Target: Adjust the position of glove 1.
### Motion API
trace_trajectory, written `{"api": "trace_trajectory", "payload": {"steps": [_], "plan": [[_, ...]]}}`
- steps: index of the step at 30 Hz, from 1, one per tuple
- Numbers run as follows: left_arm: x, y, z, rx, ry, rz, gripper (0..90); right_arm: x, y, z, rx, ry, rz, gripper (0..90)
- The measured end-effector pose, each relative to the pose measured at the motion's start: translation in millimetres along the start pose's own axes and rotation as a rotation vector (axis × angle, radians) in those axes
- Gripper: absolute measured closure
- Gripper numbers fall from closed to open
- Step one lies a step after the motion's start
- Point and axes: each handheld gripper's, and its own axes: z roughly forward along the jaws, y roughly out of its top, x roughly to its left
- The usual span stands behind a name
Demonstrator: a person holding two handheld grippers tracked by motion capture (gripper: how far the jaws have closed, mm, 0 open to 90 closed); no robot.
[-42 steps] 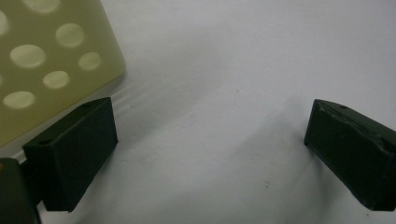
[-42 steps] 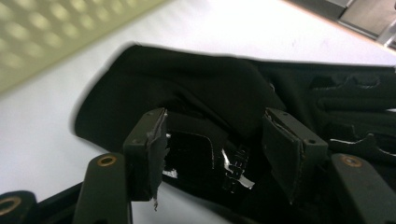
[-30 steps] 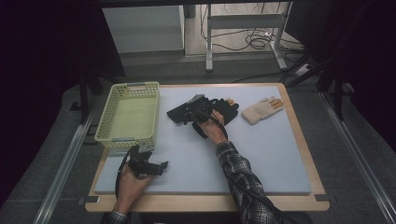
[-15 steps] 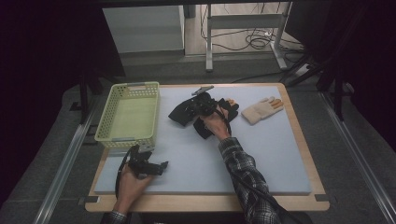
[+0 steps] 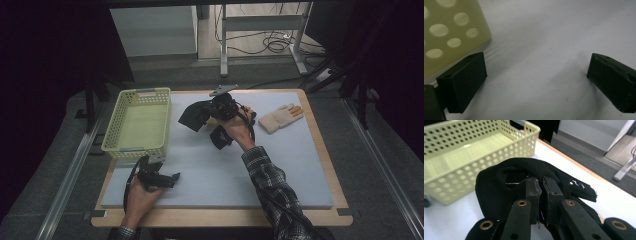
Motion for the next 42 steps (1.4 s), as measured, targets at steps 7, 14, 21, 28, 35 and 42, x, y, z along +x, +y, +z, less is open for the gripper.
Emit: {"api": "trace_trajectory", "payload": {"steps": [7,14,21,28,35,42], "plan": [[-0.1,0.0,-0.1,0.0,-0.002,-0.001,2.7,15.8,8.4,-24.8,-0.018,0.036,-0.051,82.3],[0.0,0.1,-0.1,0.0,0.0,0.001,2.7,28.2,-18.8,-57.3,-0.003,0.094,-0.075,82.2],[-0.3,0.1,0.1,-0.002,0.0,-0.004,2.7,46.1,-60.2,-92.2,0.015,0.162,-0.081,82.1],[-0.6,0.0,0.1,-0.004,0.001,-0.007,2.8,62.1,-129.4,-87.1,0.139,0.152,-0.083,68.2],[-0.6,0.0,0.1,-0.003,0.001,-0.007,2.8,56.6,-133.9,-96.8,0.136,0.169,-0.018,44.8],[-0.2,0.0,-0.2,-0.001,0.001,-0.001,2.8,64.5,-116.7,-64.6,0.141,0.14,0.004,77.4]]}}
